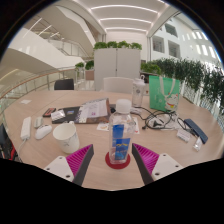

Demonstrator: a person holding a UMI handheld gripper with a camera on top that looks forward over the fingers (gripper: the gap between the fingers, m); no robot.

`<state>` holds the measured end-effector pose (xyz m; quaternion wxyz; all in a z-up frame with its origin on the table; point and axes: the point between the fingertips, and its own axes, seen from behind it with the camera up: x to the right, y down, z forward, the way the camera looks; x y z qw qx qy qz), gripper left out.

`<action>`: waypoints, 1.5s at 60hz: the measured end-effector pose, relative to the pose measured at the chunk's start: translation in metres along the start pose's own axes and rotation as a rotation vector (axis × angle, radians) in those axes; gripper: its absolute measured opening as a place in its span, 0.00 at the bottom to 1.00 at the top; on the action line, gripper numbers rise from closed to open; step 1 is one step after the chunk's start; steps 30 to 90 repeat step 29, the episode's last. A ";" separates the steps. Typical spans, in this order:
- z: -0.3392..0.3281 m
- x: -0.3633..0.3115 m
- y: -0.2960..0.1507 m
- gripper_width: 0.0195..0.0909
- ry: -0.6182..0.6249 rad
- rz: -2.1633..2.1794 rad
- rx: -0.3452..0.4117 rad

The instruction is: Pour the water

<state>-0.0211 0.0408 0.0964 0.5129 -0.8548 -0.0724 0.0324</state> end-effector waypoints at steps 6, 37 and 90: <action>-0.061 -0.019 -0.008 0.90 0.060 -0.027 -0.009; -0.231 -0.104 -0.033 0.91 0.166 0.072 0.012; -0.231 -0.104 -0.033 0.91 0.166 0.072 0.012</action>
